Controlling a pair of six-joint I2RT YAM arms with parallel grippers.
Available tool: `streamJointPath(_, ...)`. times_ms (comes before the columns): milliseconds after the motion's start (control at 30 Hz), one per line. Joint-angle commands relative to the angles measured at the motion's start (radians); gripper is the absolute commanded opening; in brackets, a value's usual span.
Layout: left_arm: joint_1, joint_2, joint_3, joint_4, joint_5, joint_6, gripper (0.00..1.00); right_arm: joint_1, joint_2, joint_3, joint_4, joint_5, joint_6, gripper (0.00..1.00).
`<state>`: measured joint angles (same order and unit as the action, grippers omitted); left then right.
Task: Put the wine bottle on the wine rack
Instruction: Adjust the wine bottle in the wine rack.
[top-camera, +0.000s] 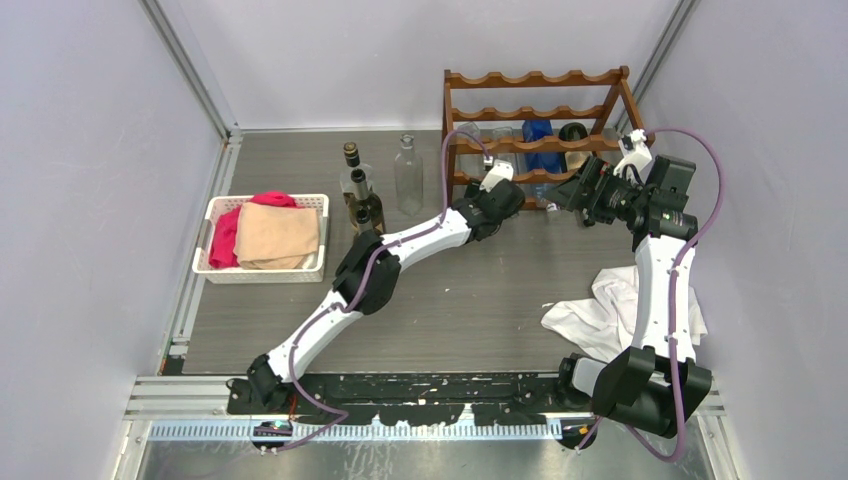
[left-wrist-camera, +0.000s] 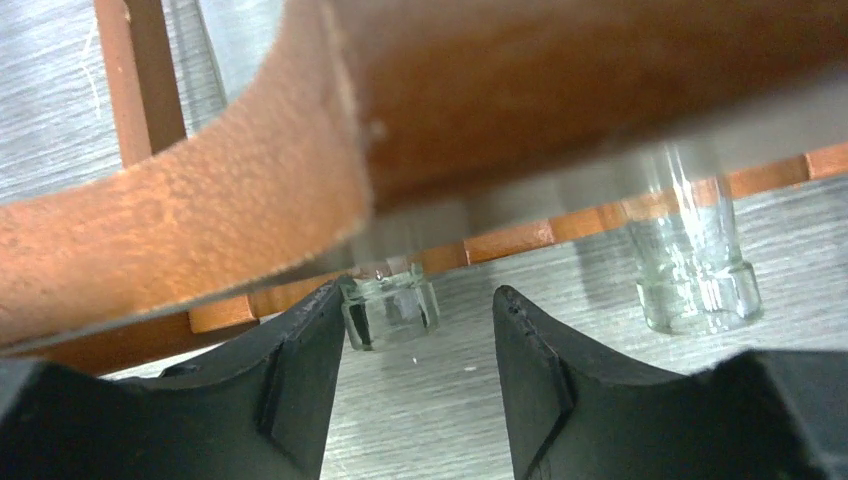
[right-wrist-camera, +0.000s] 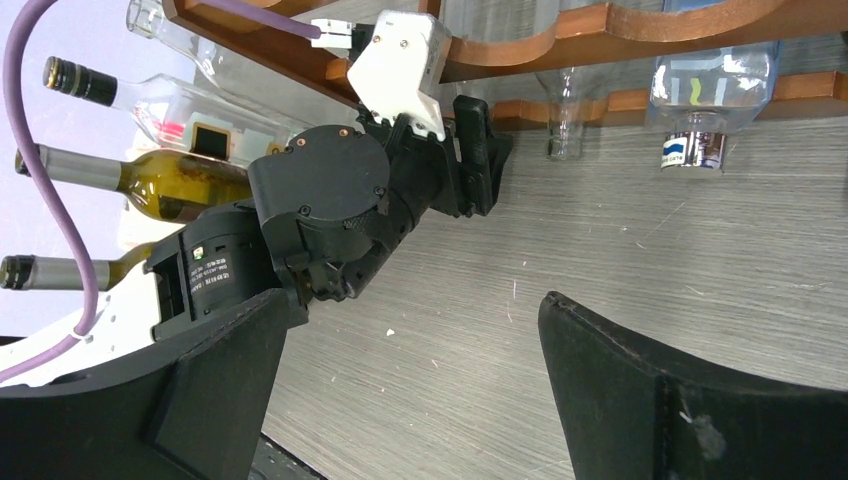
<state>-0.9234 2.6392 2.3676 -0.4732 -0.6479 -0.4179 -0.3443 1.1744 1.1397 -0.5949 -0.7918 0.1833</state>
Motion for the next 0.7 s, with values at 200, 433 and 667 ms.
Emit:
streamJointPath(200, -0.009, -0.139, -0.126, 0.065, 0.046, 0.01, 0.61, -0.004, -0.01, 0.02, 0.012, -0.023, -0.03, 1.0)
streamJointPath(433, -0.046, -0.246, -0.258, 0.135, 0.039, 0.056, 0.7, -0.004, -0.011, 0.021, 0.0, -0.028, -0.047, 1.0)
streamJointPath(667, -0.082, -0.327, -0.334, 0.138, 0.072, 0.092, 0.72, -0.004, -0.024, 0.016, -0.015, -0.038, -0.093, 1.0)
